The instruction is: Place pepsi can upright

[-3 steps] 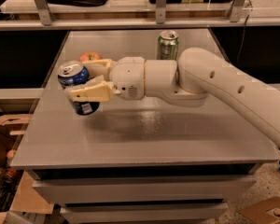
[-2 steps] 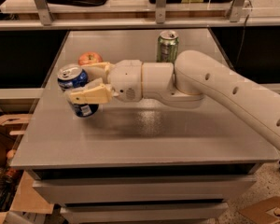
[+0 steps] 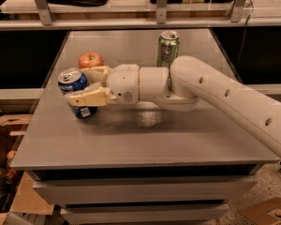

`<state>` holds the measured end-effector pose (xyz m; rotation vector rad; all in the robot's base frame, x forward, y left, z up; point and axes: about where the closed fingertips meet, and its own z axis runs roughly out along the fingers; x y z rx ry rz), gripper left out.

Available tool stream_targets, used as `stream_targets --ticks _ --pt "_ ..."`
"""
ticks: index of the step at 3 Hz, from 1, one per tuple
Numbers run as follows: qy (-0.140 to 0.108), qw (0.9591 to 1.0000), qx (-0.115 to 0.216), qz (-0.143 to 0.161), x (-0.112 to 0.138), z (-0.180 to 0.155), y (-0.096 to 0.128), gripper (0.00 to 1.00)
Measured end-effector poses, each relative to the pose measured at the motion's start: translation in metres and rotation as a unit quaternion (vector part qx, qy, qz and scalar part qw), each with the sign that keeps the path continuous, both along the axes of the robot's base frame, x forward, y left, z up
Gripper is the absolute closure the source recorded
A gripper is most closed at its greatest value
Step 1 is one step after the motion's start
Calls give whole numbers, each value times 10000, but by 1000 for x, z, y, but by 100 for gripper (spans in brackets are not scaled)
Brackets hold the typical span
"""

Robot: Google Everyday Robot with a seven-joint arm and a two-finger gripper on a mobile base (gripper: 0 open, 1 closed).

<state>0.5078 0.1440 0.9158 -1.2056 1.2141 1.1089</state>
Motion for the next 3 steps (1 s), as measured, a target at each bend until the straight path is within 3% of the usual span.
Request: stream_targets --ticks 3 --pt "-52 9999 72 128 4 -8 10 13"
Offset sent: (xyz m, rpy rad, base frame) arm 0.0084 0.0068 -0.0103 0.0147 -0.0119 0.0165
